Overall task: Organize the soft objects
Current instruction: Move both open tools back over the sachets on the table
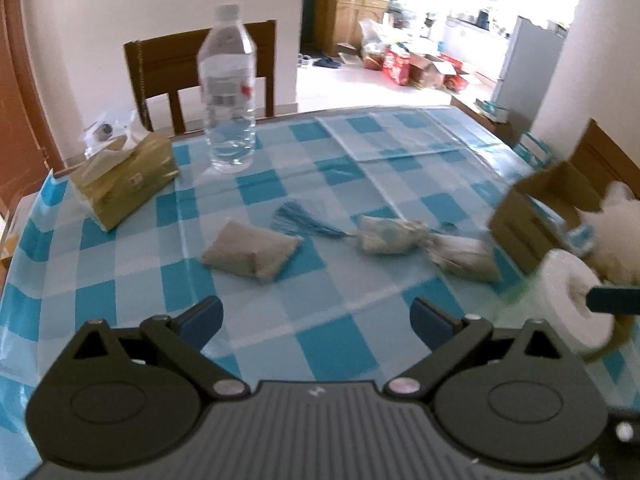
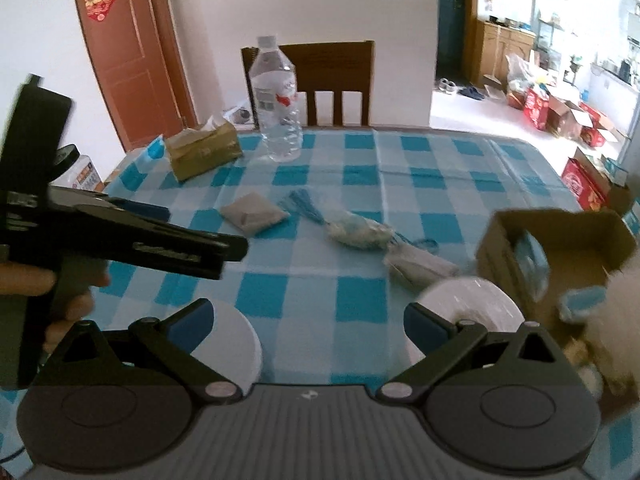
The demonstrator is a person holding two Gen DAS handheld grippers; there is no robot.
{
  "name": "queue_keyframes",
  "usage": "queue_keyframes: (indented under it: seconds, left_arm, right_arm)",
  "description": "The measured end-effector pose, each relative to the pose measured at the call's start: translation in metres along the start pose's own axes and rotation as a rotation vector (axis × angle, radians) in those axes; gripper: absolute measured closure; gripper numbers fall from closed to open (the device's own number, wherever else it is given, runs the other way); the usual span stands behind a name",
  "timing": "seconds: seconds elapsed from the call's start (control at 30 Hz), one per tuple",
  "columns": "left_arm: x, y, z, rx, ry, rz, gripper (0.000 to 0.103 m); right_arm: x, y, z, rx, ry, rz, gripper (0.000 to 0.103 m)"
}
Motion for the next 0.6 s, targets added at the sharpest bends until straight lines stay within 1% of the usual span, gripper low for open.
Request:
queue_keyframes:
  seconds: [0.13,0.3,0.4,0.43,0.53,0.6]
  left_arm:
    - [-0.022,0.017,-0.01,0.042,-0.001,-0.03,0.004]
    - [-0.047,0.038,-0.019,0.105,-0.005,-0.08,0.004]
    - [-0.065,0.046,-0.024,0.115,0.019,-0.097,0.004]
    - [-0.072,0.048,-0.026,0.115,0.027,-0.105,0.006]
    - [-0.09,0.052,-0.032,0.11,0.044,-0.133,0.007]
    - [-0.1,0.054,-0.037,0.103,0.059,-0.13,0.007]
  right_arm:
    - [-0.024,0.006,-0.015,0.043,0.012,-0.008,0.001]
    - [-0.049,0.006,-0.027,0.086,0.062,-0.041,0.002]
    - [-0.058,0.005,-0.032,0.099,0.075,-0.063,0.002]
    - [-0.06,0.004,-0.033,0.103,0.078,-0.07,0.002]
    - [-0.068,0.001,-0.037,0.128,0.109,-0.086,0.002]
    - [-0.071,-0.002,-0.04,0.153,0.128,-0.094,0.002]
Point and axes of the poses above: each gripper's, at about its wrist camera, not at the fingertips, and x roughly against the way its jaws point, y to its left, z to its underside, the point moved 7 cm from there along -x, roughly the way its jaws point, and after that the axes turned 7 degrees about x, right-handed, at the moved point
